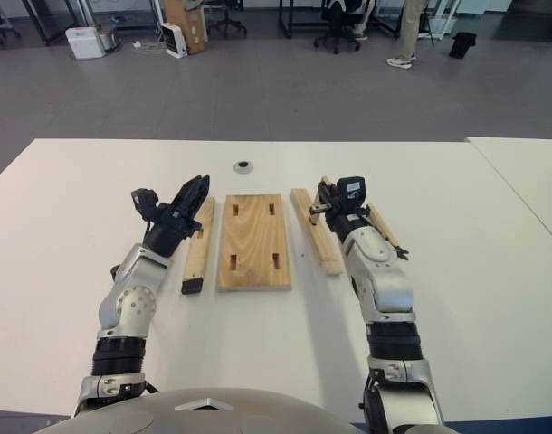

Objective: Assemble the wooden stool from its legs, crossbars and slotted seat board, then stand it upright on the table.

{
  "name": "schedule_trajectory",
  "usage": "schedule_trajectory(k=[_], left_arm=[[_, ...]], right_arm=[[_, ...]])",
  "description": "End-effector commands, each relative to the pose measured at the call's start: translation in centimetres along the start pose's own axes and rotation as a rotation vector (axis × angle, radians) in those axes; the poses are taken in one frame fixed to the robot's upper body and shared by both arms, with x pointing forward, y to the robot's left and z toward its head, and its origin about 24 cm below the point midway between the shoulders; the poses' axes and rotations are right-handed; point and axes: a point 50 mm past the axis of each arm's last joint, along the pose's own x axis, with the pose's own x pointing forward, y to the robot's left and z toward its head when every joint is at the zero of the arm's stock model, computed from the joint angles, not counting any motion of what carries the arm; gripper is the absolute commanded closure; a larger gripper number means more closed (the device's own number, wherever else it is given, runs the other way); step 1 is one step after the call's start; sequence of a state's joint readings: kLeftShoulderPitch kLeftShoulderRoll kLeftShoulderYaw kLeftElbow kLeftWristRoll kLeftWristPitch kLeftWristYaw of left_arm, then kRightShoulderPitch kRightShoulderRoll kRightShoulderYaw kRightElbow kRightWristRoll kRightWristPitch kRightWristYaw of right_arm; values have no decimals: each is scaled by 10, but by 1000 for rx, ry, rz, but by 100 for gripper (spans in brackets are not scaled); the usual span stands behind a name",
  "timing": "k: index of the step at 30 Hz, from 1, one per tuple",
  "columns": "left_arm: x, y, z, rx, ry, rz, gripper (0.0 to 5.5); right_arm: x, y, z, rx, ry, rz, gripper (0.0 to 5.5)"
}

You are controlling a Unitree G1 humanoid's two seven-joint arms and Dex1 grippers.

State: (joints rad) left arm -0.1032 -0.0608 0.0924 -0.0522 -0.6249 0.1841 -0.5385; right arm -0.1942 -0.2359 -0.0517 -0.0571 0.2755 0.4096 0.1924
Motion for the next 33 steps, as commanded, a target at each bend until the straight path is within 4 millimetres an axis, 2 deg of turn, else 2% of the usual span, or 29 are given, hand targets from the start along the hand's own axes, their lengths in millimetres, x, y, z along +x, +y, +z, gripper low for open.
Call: schedule_trajectory(k=[1, 10, 27, 29, 33], left_arm=[[-5, -4, -1, -3, -18, 27, 380], [-6, -4, -2, -2, -12, 31, 380], [-4, -6, -6, -10, -19, 25, 380], [-4, -6, -6, -10, -20, 23, 380], [-4, -8, -8, -11, -20, 21, 380]], right_arm=[[-31, -6, -91, 89, 510, -37, 508], [-35, -4, -95, 77, 522, -29, 508], [-32, -5, -90, 22, 499, -18, 508], [-30, -5, -88, 6, 483, -13, 458], [-30, -4, -85, -19, 473, -12, 393]])
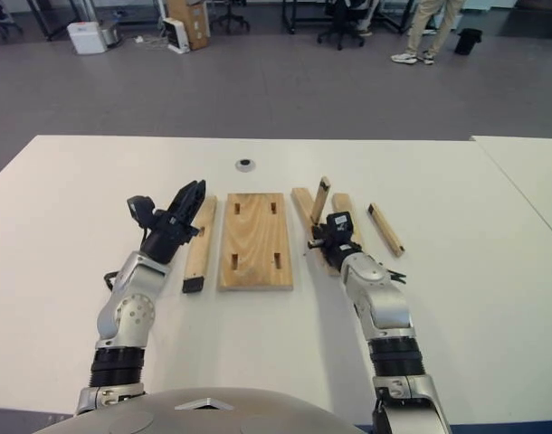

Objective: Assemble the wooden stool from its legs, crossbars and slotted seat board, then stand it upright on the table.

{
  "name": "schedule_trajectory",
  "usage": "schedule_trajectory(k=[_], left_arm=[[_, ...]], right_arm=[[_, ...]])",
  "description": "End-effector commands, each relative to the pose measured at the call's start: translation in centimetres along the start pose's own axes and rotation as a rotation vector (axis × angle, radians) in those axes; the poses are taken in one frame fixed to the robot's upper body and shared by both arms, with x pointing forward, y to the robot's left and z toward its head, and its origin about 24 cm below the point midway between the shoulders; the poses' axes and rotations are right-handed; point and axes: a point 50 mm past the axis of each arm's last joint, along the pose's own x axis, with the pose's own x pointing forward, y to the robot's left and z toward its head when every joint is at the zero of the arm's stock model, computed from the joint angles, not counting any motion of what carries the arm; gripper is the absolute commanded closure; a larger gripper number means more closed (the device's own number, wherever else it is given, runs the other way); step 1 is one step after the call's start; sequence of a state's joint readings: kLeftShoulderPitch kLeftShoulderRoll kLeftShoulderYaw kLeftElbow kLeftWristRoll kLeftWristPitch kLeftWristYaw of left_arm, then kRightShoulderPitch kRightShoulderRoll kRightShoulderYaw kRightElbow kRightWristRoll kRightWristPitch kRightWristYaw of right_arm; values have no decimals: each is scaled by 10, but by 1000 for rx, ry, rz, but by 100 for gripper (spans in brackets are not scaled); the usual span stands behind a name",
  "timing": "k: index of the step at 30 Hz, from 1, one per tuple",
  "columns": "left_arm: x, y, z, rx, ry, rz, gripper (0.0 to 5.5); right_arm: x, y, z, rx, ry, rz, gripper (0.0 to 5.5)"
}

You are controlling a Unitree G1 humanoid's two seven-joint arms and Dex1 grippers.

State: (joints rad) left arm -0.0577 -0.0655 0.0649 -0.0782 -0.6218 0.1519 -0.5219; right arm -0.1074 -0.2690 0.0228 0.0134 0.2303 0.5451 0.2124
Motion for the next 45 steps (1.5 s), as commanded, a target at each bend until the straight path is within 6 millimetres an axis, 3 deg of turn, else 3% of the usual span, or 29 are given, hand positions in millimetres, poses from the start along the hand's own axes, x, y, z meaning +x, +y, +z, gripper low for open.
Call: schedule_trajectory(k=[1, 9, 15, 22, 25, 29, 35, 40, 45], left_arm=[[2, -4, -4, -18, -10, 4, 380], [-1, -5, -5, -19, -12, 15, 380], [-3, -6, -5, -19, -13, 19, 380], [1, -3, 0, -3, -5, 0, 380], [10, 4, 11, 40, 42, -61, 380], [31, 16, 45, 62, 97, -210, 380], [62, -7, 77, -173, 290, -567, 380], [81, -21, 97, -304, 387, -695, 380], [93, -42, 114, -354, 386, -814, 380]], right_arm=[[-7, -3, -31, 1, 154, -20, 374], [-30, -3, -25, -37, 157, -25, 229], [-42, 1, -31, -32, 203, -20, 229], [-38, 2, -27, 9, 180, -15, 345], [-34, -5, -2, 7, 72, 13, 345], [-37, 0, 52, 37, -147, 240, 345], [-63, 25, 119, 189, -374, 715, 345], [-79, 44, 137, 277, -402, 967, 345], [-78, 58, 129, 333, -353, 1021, 345]])
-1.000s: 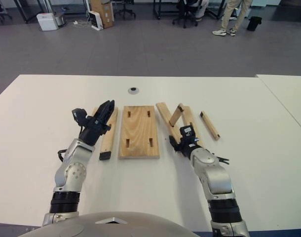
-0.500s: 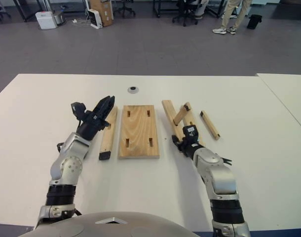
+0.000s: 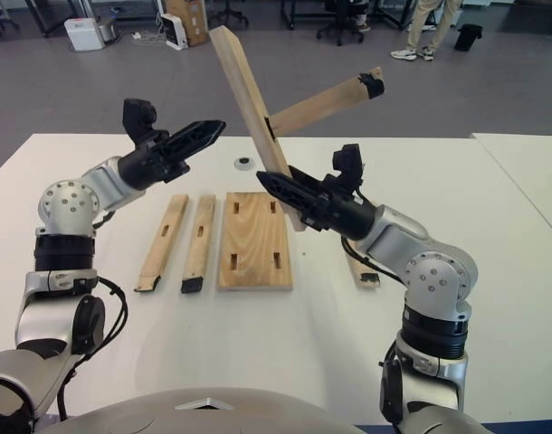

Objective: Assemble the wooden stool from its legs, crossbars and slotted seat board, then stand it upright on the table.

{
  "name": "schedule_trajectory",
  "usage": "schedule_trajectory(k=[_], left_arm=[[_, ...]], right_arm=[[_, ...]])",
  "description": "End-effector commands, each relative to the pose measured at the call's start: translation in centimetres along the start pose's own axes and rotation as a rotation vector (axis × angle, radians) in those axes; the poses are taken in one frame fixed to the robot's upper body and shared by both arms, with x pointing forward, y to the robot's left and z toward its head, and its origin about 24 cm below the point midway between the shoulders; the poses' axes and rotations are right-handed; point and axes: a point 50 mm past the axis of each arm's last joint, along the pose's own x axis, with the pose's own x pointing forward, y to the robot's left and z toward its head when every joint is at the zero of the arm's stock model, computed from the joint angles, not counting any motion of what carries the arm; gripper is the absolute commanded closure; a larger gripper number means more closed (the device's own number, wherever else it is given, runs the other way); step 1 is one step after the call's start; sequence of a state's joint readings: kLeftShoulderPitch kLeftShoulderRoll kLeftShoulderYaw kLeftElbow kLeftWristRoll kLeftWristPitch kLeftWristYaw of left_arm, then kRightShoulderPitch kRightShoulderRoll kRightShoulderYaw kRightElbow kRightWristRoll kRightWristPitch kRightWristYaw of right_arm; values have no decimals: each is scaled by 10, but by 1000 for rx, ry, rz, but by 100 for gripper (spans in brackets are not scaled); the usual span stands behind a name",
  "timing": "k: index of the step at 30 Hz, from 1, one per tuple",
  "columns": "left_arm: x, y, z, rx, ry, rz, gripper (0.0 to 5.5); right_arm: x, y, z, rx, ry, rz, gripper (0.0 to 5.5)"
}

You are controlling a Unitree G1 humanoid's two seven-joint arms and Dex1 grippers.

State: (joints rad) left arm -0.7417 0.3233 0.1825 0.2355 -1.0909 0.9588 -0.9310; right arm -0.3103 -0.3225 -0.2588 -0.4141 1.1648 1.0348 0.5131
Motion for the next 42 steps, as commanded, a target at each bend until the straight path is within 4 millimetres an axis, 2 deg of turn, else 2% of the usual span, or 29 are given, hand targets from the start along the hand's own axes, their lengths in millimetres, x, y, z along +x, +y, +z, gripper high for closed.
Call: schedule_trajectory(k=[1, 2, 11, 20, 21, 24, 35, 39, 40, 42], left_arm=[[12, -14, 11, -2, 18, -88, 380], [13, -16, 10, -22, 26, -106, 380], [8, -9, 6, -59, 35, -51, 213], [7, -5, 1, -44, 84, -42, 66], [6, -6, 2, -46, 81, -50, 64], [5, -6, 3, -48, 62, -68, 64], [2, -3, 0, -47, 48, -55, 268], [2, 0, 4, 6, 42, -27, 332], [3, 1, 7, 31, 40, -18, 341], [3, -1, 20, 84, 33, -20, 342]], right_arm=[[6, 4, -5, 28, 4, 16, 345], [7, 3, -7, 35, 2, 11, 345], [9, 8, -11, 55, 1, 41, 345], [10, 15, -19, 79, 54, 93, 345], [10, 14, -20, 81, 57, 92, 345], [8, 13, -21, 86, 63, 84, 345], [6, 8, -28, 67, 109, 49, 345], [6, 1, -27, 38, 95, -22, 345], [6, -3, -26, 34, 80, -50, 307], [5, -7, -24, 36, 61, -77, 280]])
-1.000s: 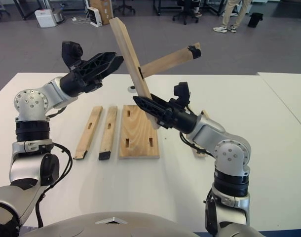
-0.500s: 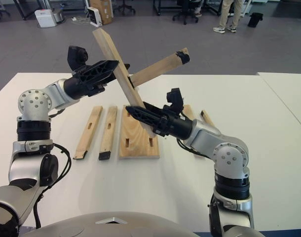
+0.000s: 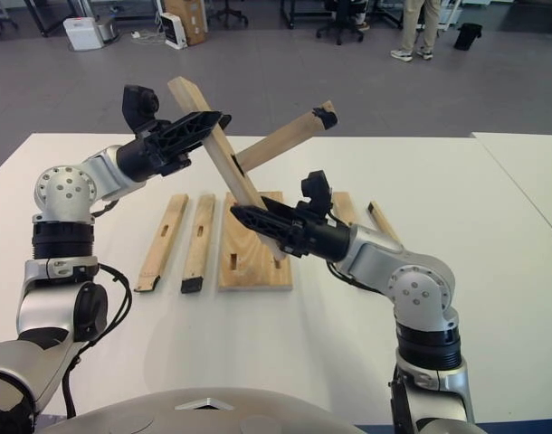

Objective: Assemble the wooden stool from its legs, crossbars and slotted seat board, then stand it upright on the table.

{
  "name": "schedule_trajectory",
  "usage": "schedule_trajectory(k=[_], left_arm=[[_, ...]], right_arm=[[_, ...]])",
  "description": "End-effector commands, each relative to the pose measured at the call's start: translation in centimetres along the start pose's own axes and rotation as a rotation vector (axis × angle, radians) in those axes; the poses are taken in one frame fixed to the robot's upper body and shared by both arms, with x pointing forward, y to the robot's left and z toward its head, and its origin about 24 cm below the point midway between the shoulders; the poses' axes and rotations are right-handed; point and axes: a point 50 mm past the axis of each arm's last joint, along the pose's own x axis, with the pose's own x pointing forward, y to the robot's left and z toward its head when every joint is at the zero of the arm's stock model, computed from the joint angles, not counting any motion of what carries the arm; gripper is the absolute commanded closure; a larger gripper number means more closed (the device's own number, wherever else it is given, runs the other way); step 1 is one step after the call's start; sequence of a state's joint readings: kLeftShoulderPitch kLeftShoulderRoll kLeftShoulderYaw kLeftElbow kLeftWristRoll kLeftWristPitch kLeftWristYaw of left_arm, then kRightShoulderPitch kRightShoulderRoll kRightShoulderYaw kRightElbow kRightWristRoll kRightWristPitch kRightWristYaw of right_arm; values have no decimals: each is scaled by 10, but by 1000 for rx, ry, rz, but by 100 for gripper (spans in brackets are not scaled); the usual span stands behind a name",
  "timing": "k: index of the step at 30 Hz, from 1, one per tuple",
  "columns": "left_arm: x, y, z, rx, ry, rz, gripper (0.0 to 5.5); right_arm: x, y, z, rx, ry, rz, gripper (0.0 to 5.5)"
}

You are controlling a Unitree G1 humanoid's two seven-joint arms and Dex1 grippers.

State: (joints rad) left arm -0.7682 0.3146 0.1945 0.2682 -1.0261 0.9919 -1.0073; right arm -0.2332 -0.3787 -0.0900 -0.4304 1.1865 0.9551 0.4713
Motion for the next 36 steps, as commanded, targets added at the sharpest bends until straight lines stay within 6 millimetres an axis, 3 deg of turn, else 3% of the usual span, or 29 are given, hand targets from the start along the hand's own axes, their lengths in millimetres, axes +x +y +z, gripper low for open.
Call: schedule_trajectory(k=[1, 4, 7, 11, 14, 18, 22, 28, 36], left_arm=[[2, -4, 27, 124, -8, 11, 342], [-2, -5, 47, 198, -28, 32, 342], [-8, -6, 62, 310, 21, 87, 342], [-13, -7, 66, 423, 157, 102, 343], [-15, -10, 63, 479, 221, 19, 343], [-25, -7, 48, 544, 333, -34, 343], [-42, -1, 20, 530, 406, -36, 343], [-61, -1, -14, 513, 385, 52, 343], [-54, -5, -28, 520, 358, 47, 343]], right_arm=[[-4, -11, 5, -9, -50, -88, 261], [-9, -20, 3, -23, -89, -175, 204], [-31, -39, -2, -33, -133, -340, 186], [-61, -54, -1, -47, -196, -500, 186], [-78, -60, 5, -64, -244, -576, 186], [-86, -62, 8, -77, -272, -615, 186], [-87, -62, 5, -73, -272, -625, 186], [-87, -60, -1, -62, -264, -633, 186], [-86, -60, -5, -53, -256, -633, 186]])
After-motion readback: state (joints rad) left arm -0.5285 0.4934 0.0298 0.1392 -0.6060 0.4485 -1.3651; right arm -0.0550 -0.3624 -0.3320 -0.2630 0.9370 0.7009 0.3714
